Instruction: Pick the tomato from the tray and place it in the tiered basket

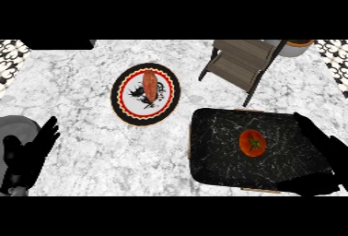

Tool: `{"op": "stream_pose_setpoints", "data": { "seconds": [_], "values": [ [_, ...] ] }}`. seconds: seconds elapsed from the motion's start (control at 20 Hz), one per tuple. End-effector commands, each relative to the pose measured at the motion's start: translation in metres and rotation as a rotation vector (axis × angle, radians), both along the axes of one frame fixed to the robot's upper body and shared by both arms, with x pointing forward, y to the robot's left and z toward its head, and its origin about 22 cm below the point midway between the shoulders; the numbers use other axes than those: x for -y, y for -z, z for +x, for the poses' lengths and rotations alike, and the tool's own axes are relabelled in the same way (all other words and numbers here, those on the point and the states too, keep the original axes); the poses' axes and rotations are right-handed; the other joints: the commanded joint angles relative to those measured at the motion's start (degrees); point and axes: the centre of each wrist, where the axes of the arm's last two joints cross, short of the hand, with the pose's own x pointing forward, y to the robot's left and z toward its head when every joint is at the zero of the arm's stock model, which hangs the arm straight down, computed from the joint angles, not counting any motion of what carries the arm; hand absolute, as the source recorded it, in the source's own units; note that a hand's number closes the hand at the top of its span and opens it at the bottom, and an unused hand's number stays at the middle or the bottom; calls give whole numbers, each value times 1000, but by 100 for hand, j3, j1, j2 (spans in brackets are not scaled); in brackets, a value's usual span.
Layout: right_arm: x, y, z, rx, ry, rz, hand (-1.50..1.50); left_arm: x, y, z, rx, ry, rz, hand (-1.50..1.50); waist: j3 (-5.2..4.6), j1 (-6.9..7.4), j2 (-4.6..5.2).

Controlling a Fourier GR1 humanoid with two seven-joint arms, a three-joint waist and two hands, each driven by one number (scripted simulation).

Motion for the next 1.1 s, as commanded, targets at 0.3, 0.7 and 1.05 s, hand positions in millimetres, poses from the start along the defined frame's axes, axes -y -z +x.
{"op": "stream_pose_setpoints", "data": {
  "seconds": [0.3, 0.7, 1.05],
  "values": [
    [13, 18, 3, -59, -34, 58, -150, 0, -3, -1, -3, -4, -1, 0, 1, 9, 2],
    [4, 54, 8, -34, -31, 66, -150, -4, -19, -1, -1, -2, 5, 0, 3, 19, 3],
    [-5, 54, 12, -8, -35, 80, -150, -14, -19, -6, -2, -7, 22, 0, 1, 13, 1]
  ]
}}
